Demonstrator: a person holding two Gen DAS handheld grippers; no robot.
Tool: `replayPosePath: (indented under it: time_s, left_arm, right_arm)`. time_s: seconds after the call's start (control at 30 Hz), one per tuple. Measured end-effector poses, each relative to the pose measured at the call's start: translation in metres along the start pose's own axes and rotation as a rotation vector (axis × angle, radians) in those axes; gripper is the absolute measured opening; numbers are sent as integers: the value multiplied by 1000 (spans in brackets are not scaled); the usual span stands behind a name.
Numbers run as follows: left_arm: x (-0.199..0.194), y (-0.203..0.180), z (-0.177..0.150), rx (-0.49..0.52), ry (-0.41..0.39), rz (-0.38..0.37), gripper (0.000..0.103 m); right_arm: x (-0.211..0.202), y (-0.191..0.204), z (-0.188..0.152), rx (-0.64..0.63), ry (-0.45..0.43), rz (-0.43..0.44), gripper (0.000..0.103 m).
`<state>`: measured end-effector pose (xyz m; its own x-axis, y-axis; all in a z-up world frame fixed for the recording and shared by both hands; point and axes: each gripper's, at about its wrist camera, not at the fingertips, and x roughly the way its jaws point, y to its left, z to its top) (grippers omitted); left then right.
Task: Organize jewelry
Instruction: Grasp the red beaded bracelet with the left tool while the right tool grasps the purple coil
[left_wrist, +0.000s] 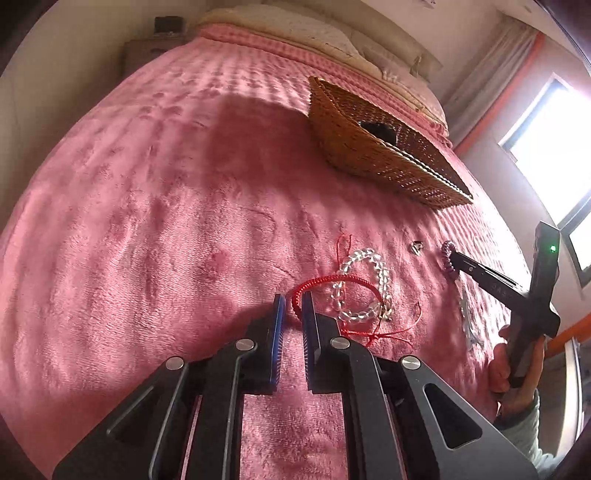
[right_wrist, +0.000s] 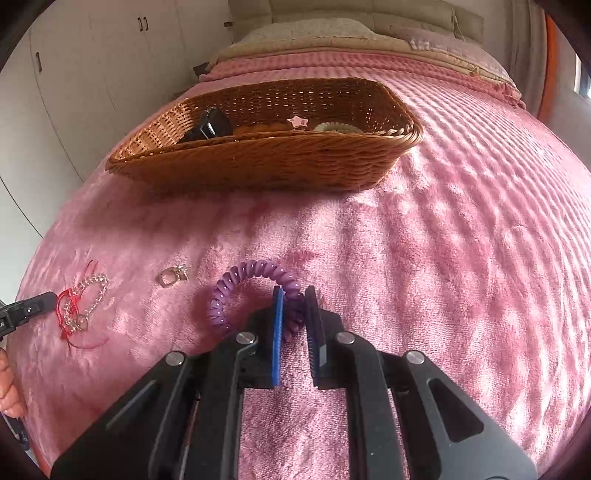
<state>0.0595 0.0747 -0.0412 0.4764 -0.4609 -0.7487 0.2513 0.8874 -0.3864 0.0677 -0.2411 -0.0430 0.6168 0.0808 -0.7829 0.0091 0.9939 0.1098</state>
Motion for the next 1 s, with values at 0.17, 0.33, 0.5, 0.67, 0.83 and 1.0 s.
replayPosePath:
  time_s: [0.17,0.33,0.5,0.67,0.83,1.0]
  left_arm:
    - [-9,-5,-3,75,8,131,7]
    - [-19,-6,-5,61,-61,125,43]
    - [4,-23,-3,112,-15,158,37]
    - [14,-45,-15,253,-43,311,33]
    - [6,-48,-18,270,-79,295,2]
    - [-21,-49,-12,241,-163,152,2]
  right_arm:
    - [0,0,-1,0,-4,0,10]
    - [-2,-2,-2,13,-5,16,11]
    - [-4,-3,-1,16,-4,33,23]
    - [0,13,0,-56,6,-51,30]
    - [-5,23,-3,-104,-23,-78,10]
    - [-32,30,-3,-140,-118,-95,10]
